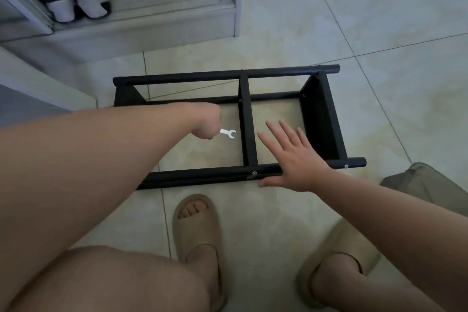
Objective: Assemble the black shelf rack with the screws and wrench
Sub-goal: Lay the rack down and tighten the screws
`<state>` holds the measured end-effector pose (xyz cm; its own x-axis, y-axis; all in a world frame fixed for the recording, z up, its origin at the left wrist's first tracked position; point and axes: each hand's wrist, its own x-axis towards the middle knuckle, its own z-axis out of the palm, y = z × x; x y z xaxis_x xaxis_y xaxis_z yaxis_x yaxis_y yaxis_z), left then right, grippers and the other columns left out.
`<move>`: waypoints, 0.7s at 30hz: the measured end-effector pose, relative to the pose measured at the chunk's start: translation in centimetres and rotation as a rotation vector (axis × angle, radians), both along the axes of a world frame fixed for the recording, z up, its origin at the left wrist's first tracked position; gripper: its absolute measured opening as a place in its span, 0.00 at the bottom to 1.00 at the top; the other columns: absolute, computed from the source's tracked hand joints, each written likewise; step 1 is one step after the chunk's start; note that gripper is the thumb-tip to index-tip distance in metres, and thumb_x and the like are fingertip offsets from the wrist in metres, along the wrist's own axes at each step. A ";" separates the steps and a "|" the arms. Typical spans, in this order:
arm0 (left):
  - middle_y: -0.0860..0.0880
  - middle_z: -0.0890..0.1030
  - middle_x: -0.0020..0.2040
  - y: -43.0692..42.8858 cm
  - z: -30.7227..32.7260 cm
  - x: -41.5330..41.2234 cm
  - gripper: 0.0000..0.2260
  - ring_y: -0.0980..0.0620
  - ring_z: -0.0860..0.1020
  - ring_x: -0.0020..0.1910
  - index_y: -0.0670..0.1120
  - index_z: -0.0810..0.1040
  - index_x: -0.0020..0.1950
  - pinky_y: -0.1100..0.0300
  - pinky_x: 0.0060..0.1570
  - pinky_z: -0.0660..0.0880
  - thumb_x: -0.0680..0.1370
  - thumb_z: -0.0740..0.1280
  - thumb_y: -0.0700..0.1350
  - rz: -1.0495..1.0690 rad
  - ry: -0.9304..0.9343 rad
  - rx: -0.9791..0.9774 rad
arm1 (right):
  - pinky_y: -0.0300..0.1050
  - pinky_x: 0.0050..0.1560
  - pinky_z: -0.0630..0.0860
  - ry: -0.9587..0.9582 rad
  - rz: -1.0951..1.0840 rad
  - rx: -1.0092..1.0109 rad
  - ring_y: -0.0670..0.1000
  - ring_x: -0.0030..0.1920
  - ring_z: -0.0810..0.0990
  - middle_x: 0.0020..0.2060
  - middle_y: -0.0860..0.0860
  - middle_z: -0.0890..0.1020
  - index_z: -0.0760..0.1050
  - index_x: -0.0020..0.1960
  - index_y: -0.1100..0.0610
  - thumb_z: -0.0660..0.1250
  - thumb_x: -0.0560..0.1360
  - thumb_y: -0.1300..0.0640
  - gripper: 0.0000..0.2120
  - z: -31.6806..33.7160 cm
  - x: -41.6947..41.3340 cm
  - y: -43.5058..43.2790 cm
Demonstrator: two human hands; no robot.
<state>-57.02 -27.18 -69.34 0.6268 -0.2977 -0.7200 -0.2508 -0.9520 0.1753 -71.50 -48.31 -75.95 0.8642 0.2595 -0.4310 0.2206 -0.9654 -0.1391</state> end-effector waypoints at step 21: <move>0.45 0.86 0.44 0.7 -13.1 -2.1 0.06 0.49 0.83 0.44 0.49 0.86 0.47 0.57 0.50 0.82 0.76 0.72 0.38 0.525 0.509 -0.631 | 0.67 0.79 0.48 -0.181 0.266 0.215 0.57 0.82 0.45 0.82 0.59 0.46 0.48 0.83 0.62 0.57 0.69 0.20 0.59 -6.3 4.8 0.1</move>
